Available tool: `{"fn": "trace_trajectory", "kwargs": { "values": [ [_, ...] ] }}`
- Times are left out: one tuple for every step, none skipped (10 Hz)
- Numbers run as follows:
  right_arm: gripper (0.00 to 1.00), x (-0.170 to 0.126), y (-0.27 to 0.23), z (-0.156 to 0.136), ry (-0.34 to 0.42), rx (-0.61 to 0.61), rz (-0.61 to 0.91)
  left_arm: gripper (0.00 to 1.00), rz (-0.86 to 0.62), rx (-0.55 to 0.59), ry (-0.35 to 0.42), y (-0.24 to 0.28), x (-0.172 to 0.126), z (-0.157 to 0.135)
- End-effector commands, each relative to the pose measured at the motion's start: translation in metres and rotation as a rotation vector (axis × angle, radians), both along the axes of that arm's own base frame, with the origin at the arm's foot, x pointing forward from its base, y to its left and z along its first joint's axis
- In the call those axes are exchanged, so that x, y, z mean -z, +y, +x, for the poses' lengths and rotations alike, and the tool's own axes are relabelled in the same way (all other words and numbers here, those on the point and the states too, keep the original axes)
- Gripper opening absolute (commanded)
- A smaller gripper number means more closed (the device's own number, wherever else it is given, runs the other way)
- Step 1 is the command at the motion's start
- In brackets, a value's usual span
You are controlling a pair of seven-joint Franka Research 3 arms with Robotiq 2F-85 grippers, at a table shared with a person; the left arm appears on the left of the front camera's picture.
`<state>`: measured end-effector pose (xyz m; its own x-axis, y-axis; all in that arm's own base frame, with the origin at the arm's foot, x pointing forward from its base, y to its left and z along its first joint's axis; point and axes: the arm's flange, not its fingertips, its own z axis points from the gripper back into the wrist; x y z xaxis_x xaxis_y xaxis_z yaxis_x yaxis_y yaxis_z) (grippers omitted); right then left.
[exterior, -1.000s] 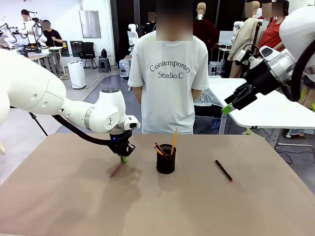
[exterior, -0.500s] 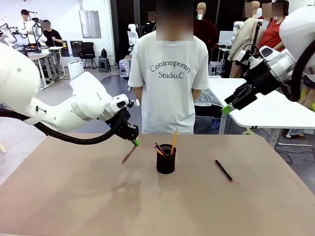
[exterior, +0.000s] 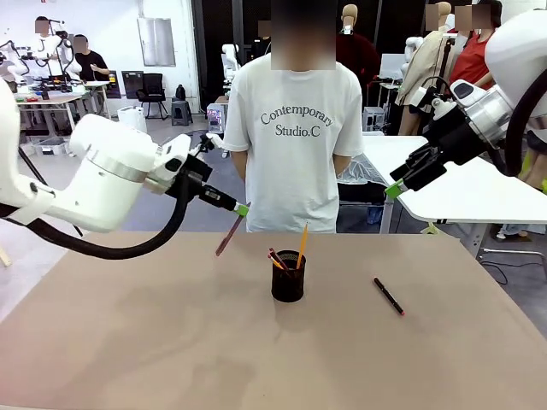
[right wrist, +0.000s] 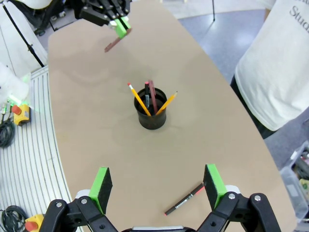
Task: Place the pens into the pen holder.
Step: Pick up a writing instrument from the table and place it into the Pen holder.
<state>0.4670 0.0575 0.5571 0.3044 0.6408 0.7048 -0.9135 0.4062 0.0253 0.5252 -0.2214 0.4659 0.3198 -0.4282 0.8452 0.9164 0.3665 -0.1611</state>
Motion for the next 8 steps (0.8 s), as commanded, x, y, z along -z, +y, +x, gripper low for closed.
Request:
{"fn": "trace_trajectory", "kwargs": {
  "values": [
    [1.00, -0.001, 0.000, 0.000, 0.001, -0.002, 0.006, 0.00, -0.103, 0.247, -0.190, 0.028, 0.026, -0.031],
    [1.00, -0.001, 0.000, 0.000, 0.001, -0.002, 0.006, 0.00, -0.128, 0.347, -0.269, 0.035, 0.024, -0.038],
    [1.00, -0.001, 0.000, 0.000, 0.001, -0.002, 0.006, 0.00, -0.160, 0.425, -0.329, 0.041, 0.022, -0.042],
    [1.00, -0.001, 0.000, 0.000, 0.001, -0.002, 0.006, 0.00, -0.194, 0.474, -0.383, 0.049, 0.022, -0.045],
    [1.00, -0.001, 0.000, 0.000, 0.001, -0.002, 0.006, 0.00, -0.224, 0.472, -0.398, 0.053, 0.023, -0.047],
    [1.00, -0.001, 0.000, 0.000, 0.001, -0.002, 0.006, 0.00, -0.243, 0.365, -0.284, 0.051, 0.024, -0.042],
    [1.00, -0.001, 0.000, 0.000, 0.001, -0.002, 0.006, 0.00, -0.170, 0.462, -0.387, 0.043, 0.020, -0.044],
    [1.00, -0.001, 0.000, 0.000, 0.001, -0.002, 0.006, 0.00, -0.170, 0.462, -0.387, 0.043, 0.020, -0.044]
  ]
}}
